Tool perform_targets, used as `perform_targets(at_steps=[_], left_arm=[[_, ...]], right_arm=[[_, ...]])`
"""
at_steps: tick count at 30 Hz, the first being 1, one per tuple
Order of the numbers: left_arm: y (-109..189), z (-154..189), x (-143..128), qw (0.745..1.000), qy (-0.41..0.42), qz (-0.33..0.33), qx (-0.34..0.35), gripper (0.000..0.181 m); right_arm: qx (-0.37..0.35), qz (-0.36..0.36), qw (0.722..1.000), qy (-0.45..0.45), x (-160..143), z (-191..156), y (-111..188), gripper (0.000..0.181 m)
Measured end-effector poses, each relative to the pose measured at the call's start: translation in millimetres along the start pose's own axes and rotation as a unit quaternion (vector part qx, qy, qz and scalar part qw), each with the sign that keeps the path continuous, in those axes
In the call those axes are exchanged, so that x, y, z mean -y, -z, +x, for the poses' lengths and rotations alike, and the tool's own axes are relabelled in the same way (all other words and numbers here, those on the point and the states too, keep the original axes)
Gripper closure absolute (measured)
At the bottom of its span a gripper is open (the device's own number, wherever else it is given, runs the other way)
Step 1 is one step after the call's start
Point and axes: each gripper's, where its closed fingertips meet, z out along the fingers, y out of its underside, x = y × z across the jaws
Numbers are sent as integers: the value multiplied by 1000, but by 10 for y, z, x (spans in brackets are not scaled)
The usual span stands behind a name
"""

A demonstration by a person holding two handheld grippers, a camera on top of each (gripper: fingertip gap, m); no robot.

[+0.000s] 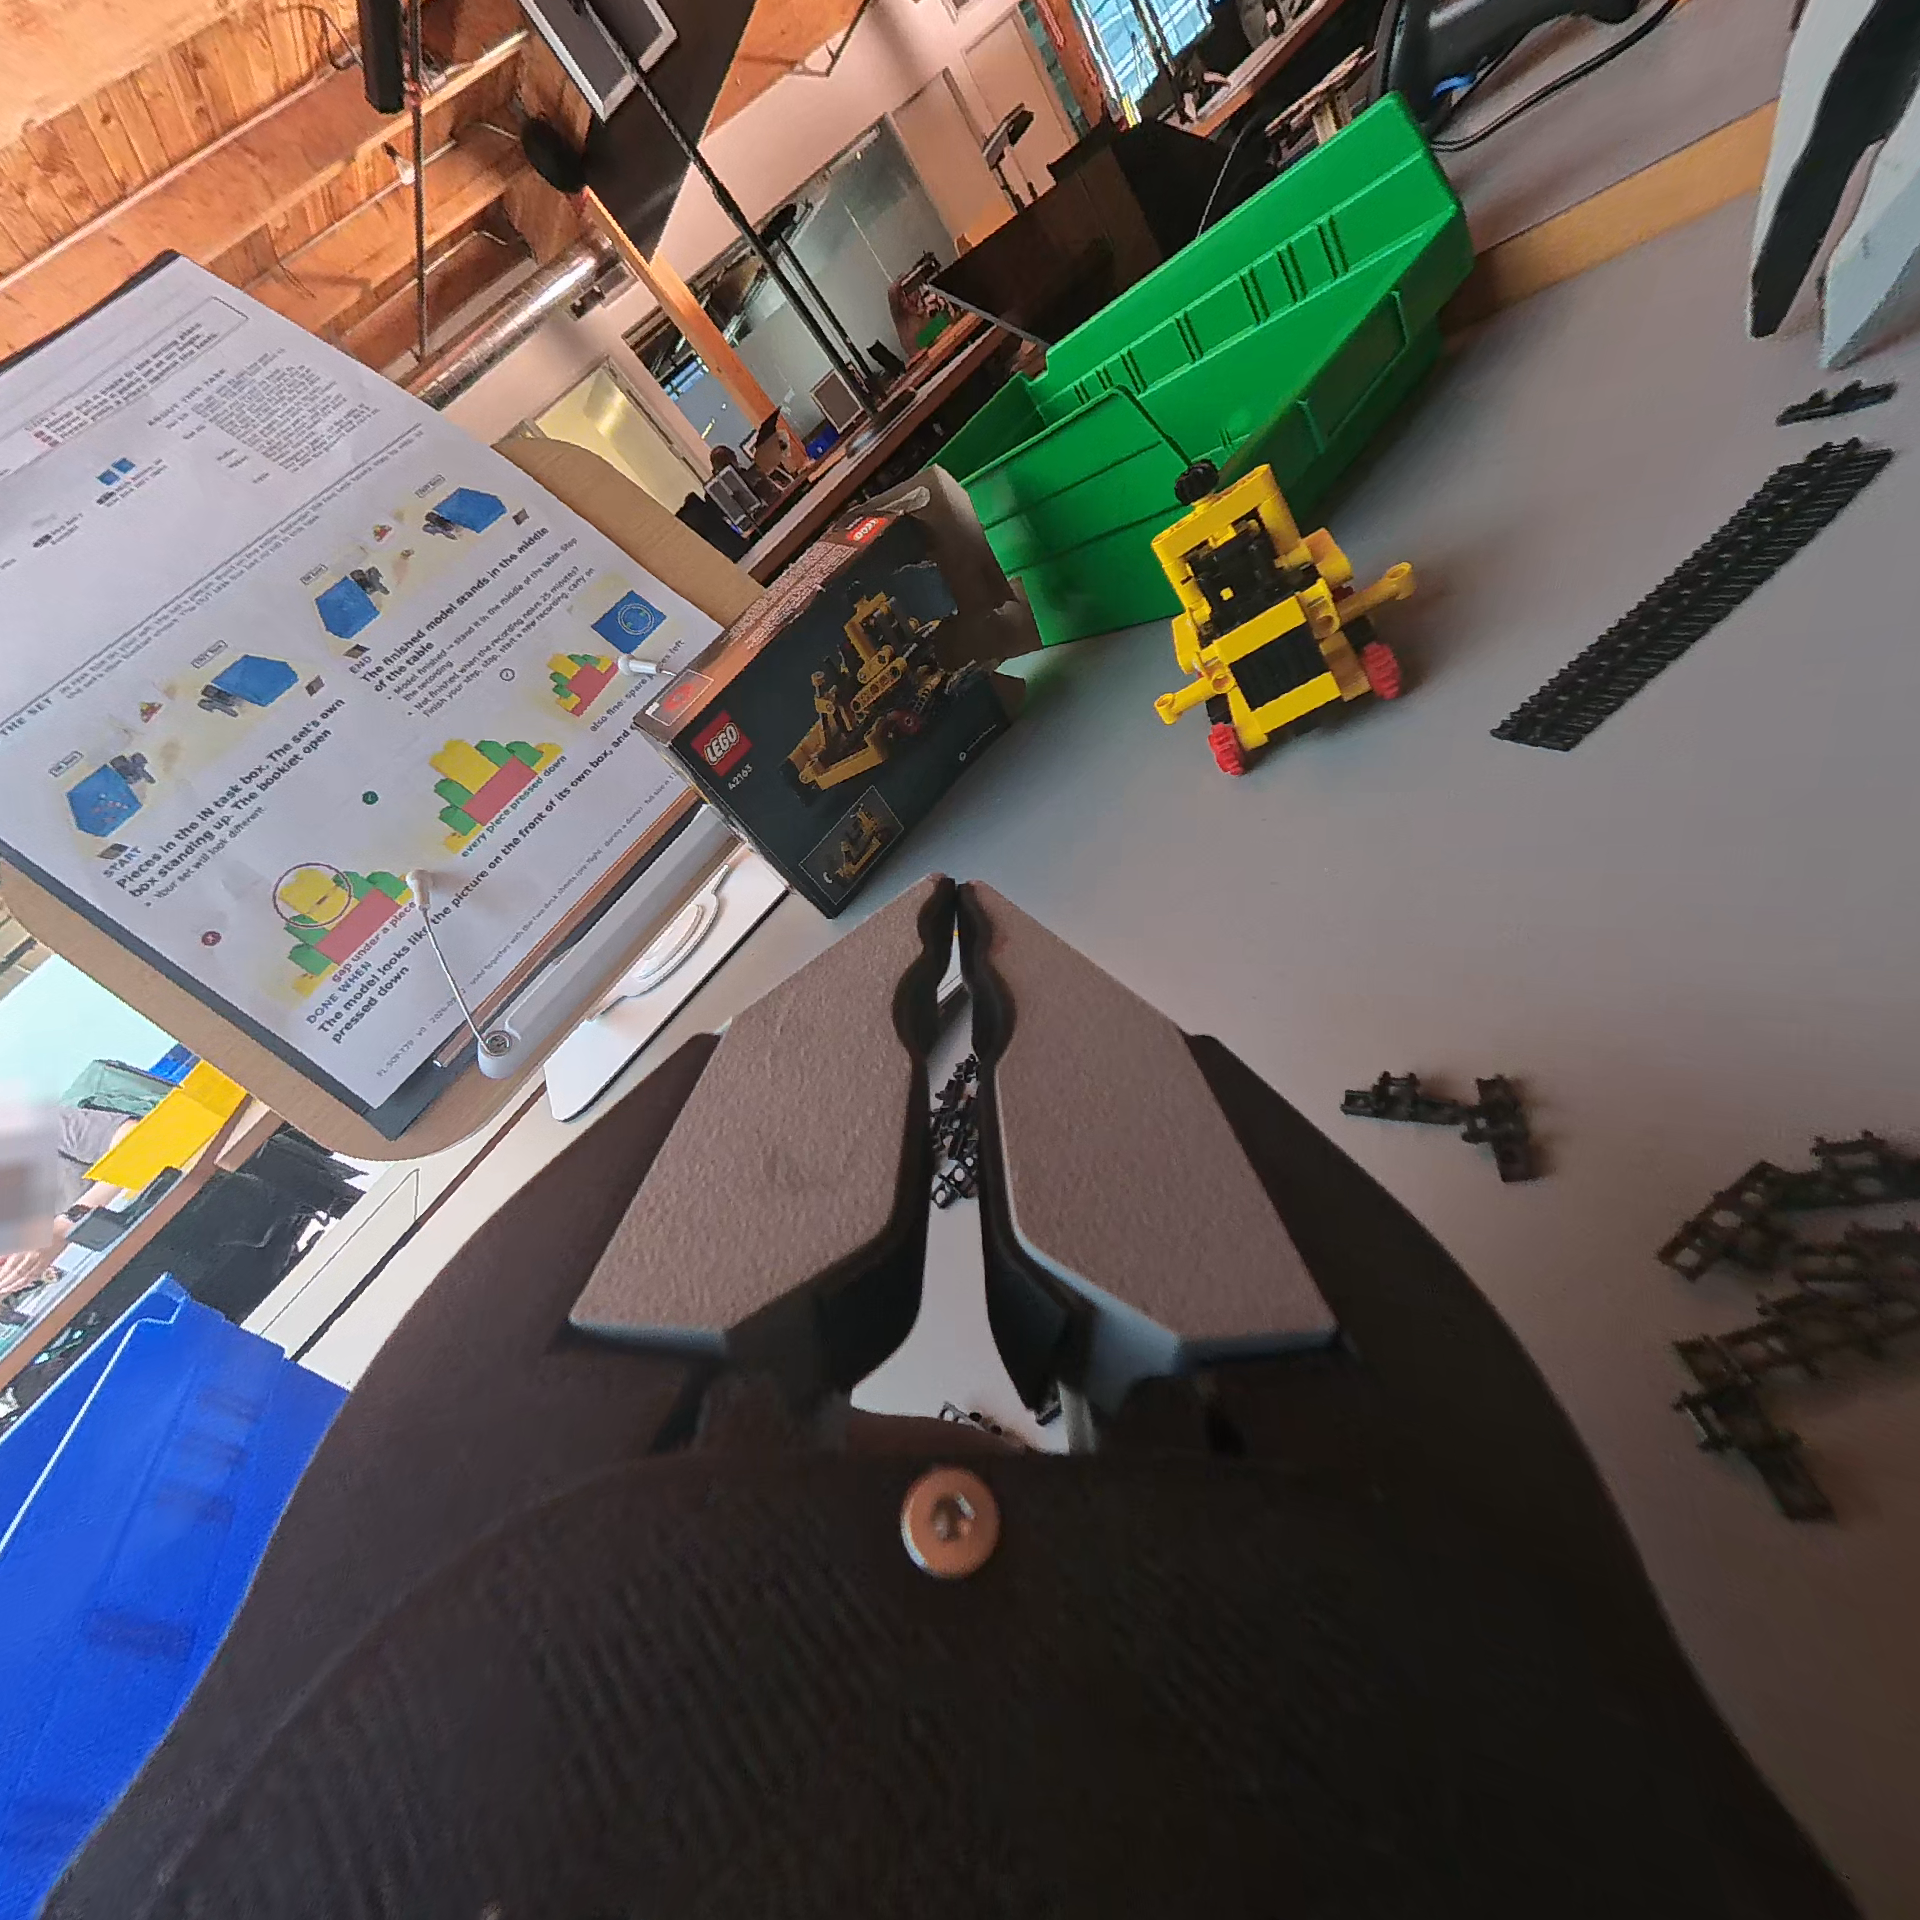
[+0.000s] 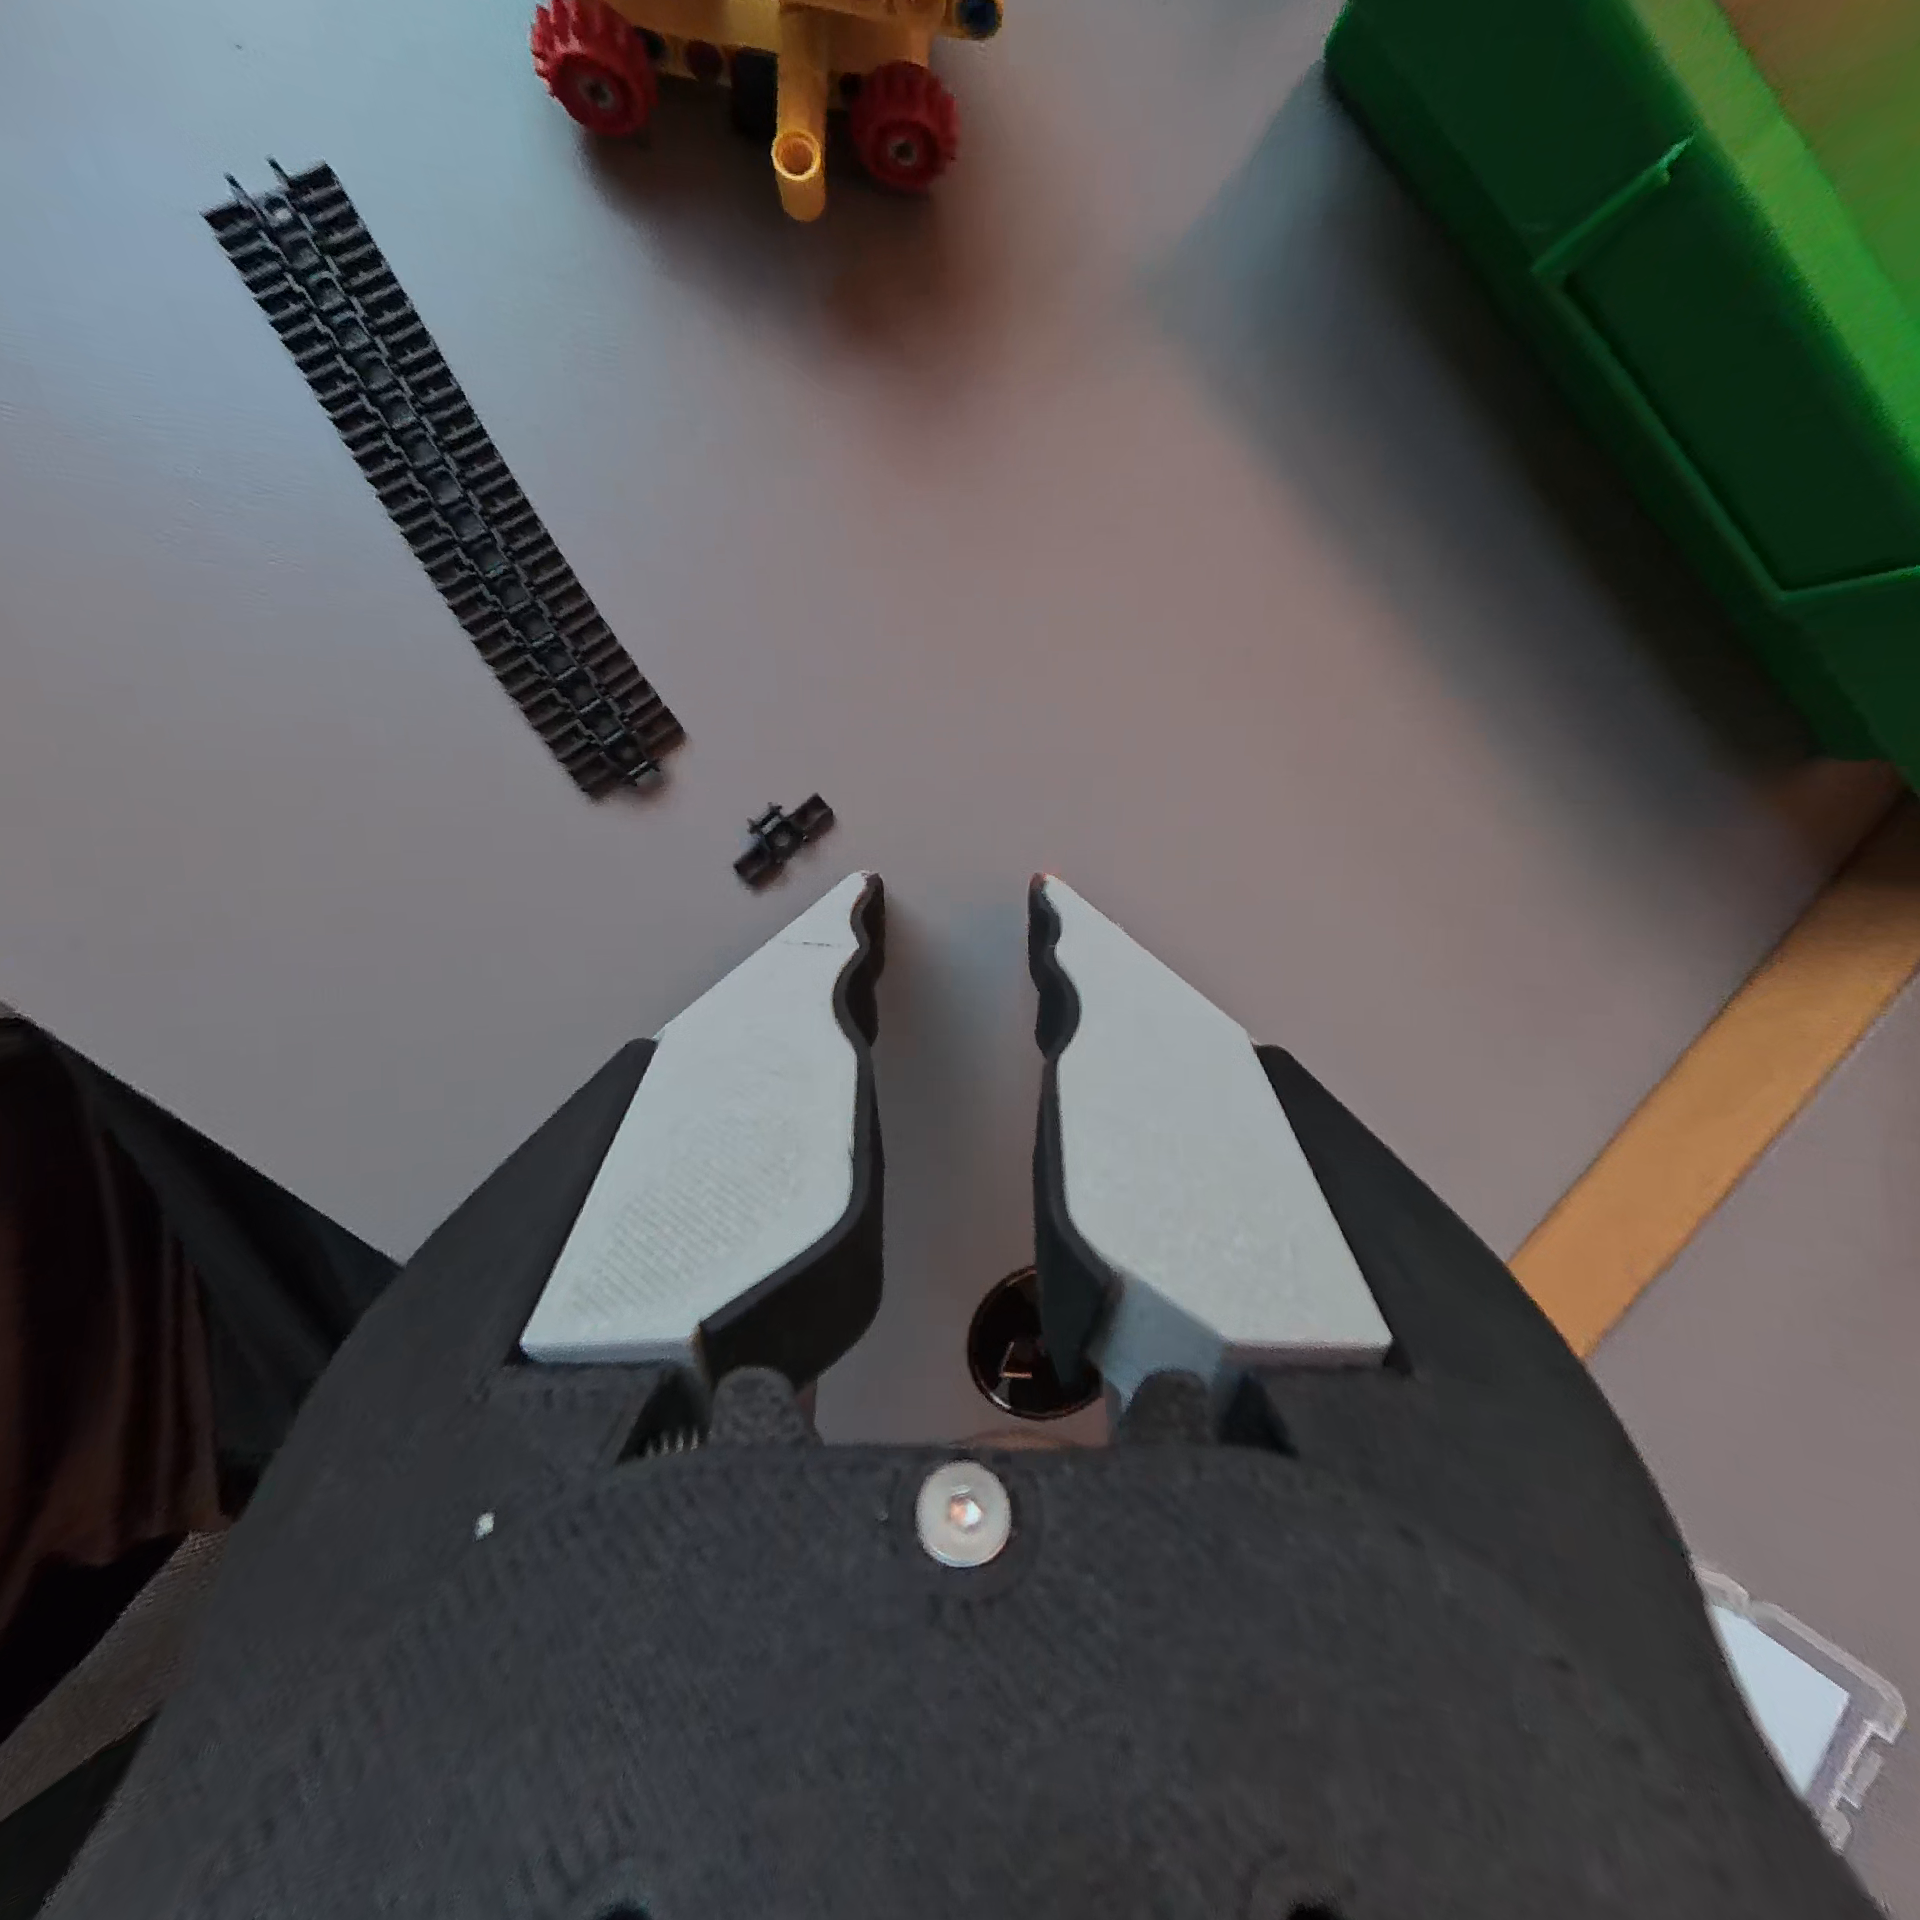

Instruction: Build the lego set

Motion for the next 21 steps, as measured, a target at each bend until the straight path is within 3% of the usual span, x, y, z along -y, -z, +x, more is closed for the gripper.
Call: perform_targets(at_steps=[17,21], left_arm=[[-1,9,0,1000,-2,-1,-1,181],[-1,10,-1,1000,-1,-1,-2,181]], right_arm=[[59,38,997,13,139,-234,99,164],[24,53,998,13,260,-184,8,162]])
